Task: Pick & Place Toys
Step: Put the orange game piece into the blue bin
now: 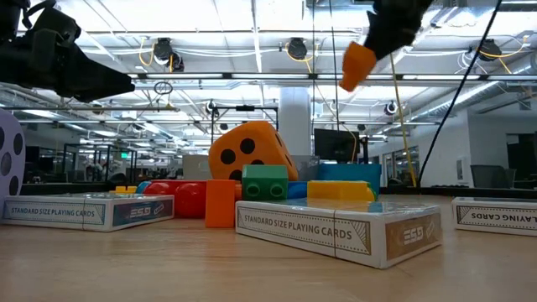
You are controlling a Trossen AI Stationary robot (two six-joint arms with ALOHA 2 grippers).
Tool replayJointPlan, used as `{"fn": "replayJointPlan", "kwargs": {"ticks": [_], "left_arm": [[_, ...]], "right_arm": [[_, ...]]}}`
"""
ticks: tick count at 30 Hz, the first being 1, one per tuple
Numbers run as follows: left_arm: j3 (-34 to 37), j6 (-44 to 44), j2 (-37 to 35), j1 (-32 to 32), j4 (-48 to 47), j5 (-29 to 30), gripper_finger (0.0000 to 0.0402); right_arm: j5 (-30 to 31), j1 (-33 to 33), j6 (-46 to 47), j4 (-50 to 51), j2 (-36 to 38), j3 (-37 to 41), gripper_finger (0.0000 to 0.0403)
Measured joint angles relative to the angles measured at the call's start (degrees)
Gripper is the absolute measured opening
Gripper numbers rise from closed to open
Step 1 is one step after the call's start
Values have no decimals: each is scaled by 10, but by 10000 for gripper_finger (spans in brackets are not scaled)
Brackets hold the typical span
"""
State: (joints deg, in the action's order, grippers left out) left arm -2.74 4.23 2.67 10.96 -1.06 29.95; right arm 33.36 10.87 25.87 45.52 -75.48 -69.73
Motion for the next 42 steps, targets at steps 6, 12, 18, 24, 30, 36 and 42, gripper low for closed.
{"fn": "replayJointPlan", "kwargs": {"ticks": [6, 12, 18, 24, 30, 36, 42], "left_arm": [[0, 0, 0, 0, 0, 0, 241], [0, 0, 0, 0, 0, 0, 241], [0, 0, 0, 0, 0, 0, 241], [0, 0, 0, 0, 0, 0, 241], [0, 0, 0, 0, 0, 0, 241], [0, 0, 0, 0, 0, 0, 241], [0, 0, 0, 0, 0, 0, 241]], "right_arm": [[11, -81, -98, -96, 9, 26, 6], [9, -190, -177, -214, 6, 91, 5], [-34, -313, -231, -424, 6, 202, 5], [-76, -415, -263, -663, 5, 330, 5], [-149, -455, -263, -721, 5, 380, 5], [-157, -451, -266, -754, -45, 373, 5], [-137, -458, -263, -738, -130, 320, 5]]}}
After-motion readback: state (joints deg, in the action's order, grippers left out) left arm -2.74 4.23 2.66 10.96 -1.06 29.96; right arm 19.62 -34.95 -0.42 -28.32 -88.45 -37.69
